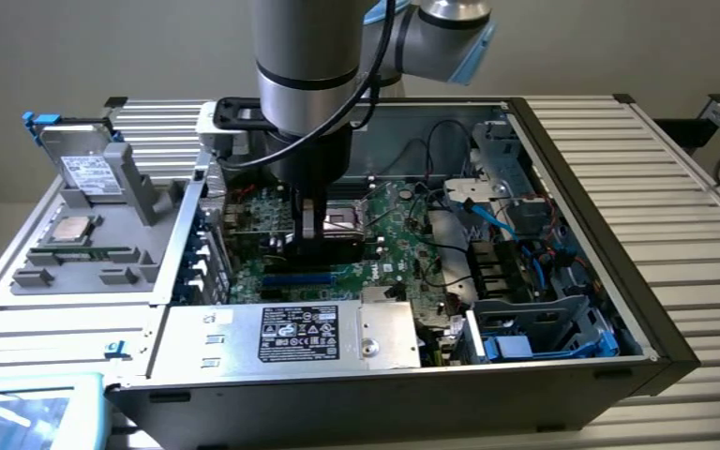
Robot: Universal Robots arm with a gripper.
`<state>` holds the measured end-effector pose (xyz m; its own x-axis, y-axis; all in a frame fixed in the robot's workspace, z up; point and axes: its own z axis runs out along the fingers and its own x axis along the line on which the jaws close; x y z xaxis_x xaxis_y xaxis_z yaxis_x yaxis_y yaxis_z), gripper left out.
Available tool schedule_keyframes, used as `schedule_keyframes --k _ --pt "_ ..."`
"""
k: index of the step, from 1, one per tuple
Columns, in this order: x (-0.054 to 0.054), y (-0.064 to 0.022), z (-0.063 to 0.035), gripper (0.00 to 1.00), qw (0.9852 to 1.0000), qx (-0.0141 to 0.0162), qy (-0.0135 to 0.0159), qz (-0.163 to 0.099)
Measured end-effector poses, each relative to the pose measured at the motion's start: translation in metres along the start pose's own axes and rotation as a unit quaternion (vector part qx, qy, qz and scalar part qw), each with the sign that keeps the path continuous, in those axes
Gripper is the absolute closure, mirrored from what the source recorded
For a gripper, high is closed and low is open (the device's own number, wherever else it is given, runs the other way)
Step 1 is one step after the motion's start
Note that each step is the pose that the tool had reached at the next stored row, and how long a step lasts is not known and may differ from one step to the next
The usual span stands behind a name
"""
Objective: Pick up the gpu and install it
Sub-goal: 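Insert the gpu into the slot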
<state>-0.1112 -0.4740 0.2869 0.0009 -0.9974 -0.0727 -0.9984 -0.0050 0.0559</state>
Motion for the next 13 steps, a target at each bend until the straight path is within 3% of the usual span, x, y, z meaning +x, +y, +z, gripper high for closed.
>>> schedule_keyframes --k 3,8,13 --pt "0.0 0.0 0.0001 0.73 1.0 -0.0004 -0.0003 0.0" --pt "0.0 0.0019 0.0011 0.73 1.0 -0.0005 -0.005 0.0" --pt "0.0003 0.0039 0.0028 0.73 1.0 -0.0006 -0.0054 -0.001"
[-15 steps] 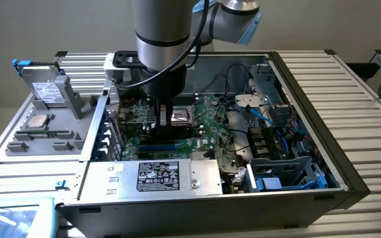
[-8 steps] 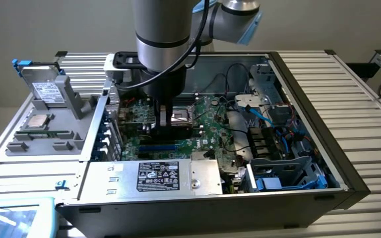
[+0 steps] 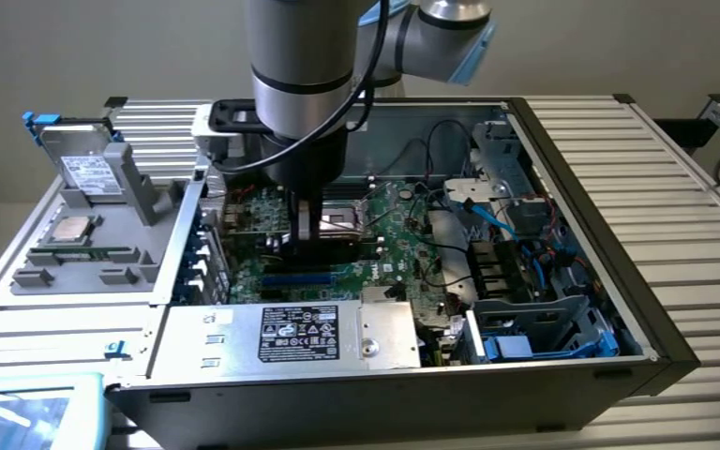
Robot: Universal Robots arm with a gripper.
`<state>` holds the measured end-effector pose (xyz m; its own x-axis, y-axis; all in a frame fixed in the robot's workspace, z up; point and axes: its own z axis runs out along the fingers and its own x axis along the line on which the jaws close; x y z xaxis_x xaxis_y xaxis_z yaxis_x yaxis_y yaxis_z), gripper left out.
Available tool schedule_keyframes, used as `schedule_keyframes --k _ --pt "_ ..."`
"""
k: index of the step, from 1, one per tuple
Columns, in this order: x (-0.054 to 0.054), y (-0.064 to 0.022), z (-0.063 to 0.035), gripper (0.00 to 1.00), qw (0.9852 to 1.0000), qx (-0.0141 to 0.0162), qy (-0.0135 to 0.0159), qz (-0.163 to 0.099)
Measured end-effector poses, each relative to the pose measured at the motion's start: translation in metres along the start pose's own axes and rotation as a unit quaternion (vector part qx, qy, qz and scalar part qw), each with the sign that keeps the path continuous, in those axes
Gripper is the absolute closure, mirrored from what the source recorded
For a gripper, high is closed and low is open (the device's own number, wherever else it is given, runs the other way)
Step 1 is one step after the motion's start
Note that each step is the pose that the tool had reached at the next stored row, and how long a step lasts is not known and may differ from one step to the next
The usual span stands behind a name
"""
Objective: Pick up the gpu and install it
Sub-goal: 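Insert the gpu into the slot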
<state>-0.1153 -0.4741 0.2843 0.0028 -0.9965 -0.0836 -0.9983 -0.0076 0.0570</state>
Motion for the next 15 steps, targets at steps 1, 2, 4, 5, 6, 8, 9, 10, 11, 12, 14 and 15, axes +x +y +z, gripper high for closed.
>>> schedule_keyframes --k 1,2,4,5,6,8,9,10,11,12,14,15 --pt "0.0001 -0.0001 0.0008 0.73 1.0 -0.0008 -0.0002 0.0" --pt "0.0001 -0.0002 0.0015 0.73 1.0 -0.0028 -0.0002 0.0" --pt "0.0002 -0.0001 0.0022 0.73 1.0 -0.0049 -0.0003 0.0" --pt "0.0002 -0.0001 0.0022 0.73 1.0 -0.005 -0.0003 0.0" --pt "0.0002 -0.0001 0.0022 0.73 1.0 -0.005 -0.0003 0.0" --pt "0.0002 -0.0002 0.0034 0.73 1.0 -0.0051 -0.0006 0.0" --pt "0.0004 -0.0003 0.0051 0.73 1.0 -0.0053 -0.0005 0.0" --pt "0.0005 -0.0004 0.0068 0.73 1.0 -0.0055 -0.0004 0.0" --pt "0.0007 -0.0005 0.0085 0.73 1.0 -0.0056 -0.0004 0.0" --pt "0.0007 -0.0005 0.0093 0.73 1.0 -0.0058 -0.0005 0.0" --pt "0.0008 -0.0004 0.0095 0.73 1.0 -0.0069 -0.0002 0.001" --pt "0.0008 -0.0004 0.0095 0.73 1.0 -0.0074 -0.0002 0.001"
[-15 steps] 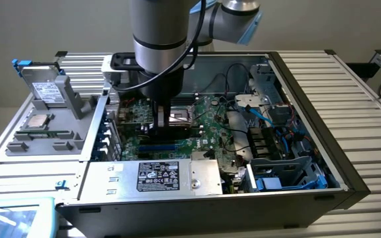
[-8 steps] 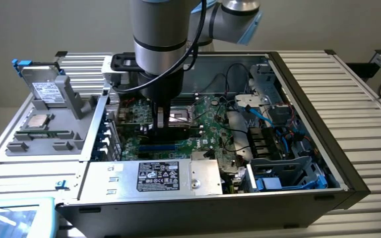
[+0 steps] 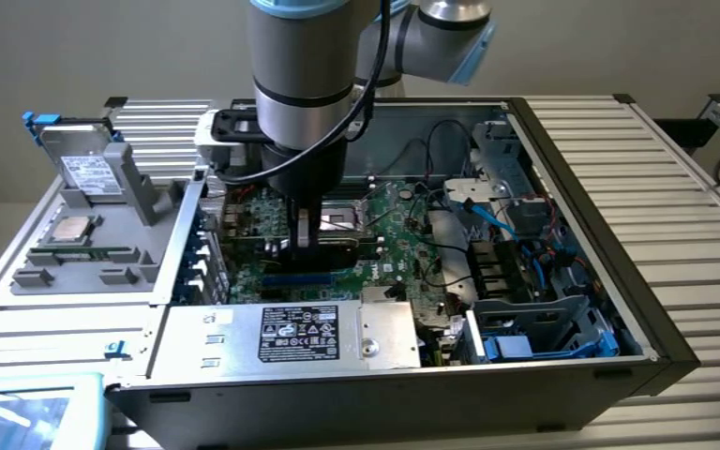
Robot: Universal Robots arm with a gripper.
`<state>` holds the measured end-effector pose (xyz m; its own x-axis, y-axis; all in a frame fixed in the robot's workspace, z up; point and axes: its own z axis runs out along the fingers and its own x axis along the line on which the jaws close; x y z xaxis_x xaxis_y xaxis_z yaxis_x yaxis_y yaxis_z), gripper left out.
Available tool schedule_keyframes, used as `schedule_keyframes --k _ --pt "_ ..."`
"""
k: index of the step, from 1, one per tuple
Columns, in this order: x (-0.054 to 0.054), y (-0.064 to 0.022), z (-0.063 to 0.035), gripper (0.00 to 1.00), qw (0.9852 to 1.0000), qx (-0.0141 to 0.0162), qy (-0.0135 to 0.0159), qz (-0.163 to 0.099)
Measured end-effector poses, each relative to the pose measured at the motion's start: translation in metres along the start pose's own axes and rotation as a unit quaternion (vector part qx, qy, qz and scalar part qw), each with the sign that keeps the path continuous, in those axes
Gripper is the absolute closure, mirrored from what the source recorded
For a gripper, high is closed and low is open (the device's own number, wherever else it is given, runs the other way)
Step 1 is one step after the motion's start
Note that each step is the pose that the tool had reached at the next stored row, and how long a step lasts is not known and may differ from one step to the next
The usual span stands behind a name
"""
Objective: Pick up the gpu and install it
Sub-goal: 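Insert the gpu into the slot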
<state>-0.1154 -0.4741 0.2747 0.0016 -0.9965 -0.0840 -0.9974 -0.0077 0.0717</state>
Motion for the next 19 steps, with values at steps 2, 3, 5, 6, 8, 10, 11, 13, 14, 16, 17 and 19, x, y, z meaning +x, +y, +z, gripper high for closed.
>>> schedule_keyframes --k 2,3,5,6,8,10,11,13,14,16,17,19 --pt "0.0001 -0.0002 0.0027 0.73 1.0 -0.0005 -0.0004 0.0" --pt "0.0003 -0.0003 0.0043 0.73 1.0 -0.0007 -0.0003 0.0" --pt "0.0004 -0.0004 0.0053 0.73 1.0 -0.0014 -0.0001 0.0" --pt "0.0004 -0.0004 0.0053 0.73 1.0 -0.0021 -0.0001 0.0" --pt "0.0006 -0.0005 0.0073 0.73 1.0 -0.0029 -0.0002 0.0" --pt "0.0007 -0.0007 0.0091 0.73 1.0 -0.004 -0.0002 0.0" --pt "0.0007 -0.0007 0.0091 0.73 1.0 -0.0055 -0.0001 0.0" --pt "0.0008 -0.0007 0.0096 0.73 1.0 -0.0075 -0.0003 0.0" --pt "0.0008 -0.0007 0.0102 0.73 1.0 -0.0082 -0.0004 0.001" --pt "0.0009 -0.0007 0.0105 0.73 1.0 -0.0093 -0.0002 0.001" --pt "0.0009 -0.0007 0.0105 0.73 1.0 -0.0094 -0.0001 0.001" --pt "0.0009 -0.0007 0.0108 0.73 1.0 -0.0094 -0.0002 0.001"
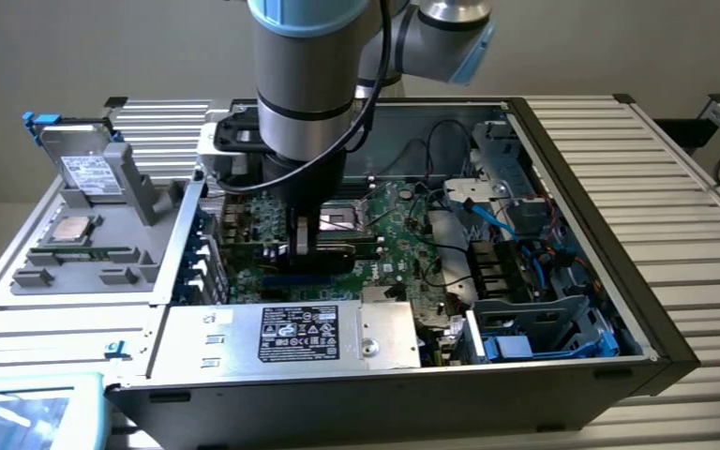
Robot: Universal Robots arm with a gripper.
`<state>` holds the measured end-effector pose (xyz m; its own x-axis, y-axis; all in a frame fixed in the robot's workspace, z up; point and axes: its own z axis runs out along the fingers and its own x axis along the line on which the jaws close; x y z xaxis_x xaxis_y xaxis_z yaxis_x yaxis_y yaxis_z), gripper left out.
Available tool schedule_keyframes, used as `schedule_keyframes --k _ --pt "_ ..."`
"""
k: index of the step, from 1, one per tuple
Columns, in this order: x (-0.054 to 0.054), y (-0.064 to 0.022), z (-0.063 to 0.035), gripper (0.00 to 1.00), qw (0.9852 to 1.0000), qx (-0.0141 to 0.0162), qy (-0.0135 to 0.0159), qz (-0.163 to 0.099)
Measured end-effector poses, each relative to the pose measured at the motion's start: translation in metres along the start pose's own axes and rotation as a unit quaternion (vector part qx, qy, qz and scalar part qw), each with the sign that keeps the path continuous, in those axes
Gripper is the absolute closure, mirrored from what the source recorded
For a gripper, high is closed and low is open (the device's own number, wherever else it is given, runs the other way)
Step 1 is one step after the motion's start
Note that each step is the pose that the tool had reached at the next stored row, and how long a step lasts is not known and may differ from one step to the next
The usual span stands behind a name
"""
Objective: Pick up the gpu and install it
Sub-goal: 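Insert the gpu into the slot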
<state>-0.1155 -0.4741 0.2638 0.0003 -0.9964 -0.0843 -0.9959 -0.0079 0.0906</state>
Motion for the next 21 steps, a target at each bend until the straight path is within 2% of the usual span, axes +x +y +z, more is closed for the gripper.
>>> schedule_keyframes --k 6,9,21 --pt "0.0002 -0.0002 0.0018 0.73 1.0 0.0 0.0001 0.0" --pt "-0.0002 -0.0003 0.0022 0.73 1.0 0.0017 0.0 -0.001" --pt "-0.0005 0.0004 0.0039 0.73 1.0 0.0018 0.0 -0.001"
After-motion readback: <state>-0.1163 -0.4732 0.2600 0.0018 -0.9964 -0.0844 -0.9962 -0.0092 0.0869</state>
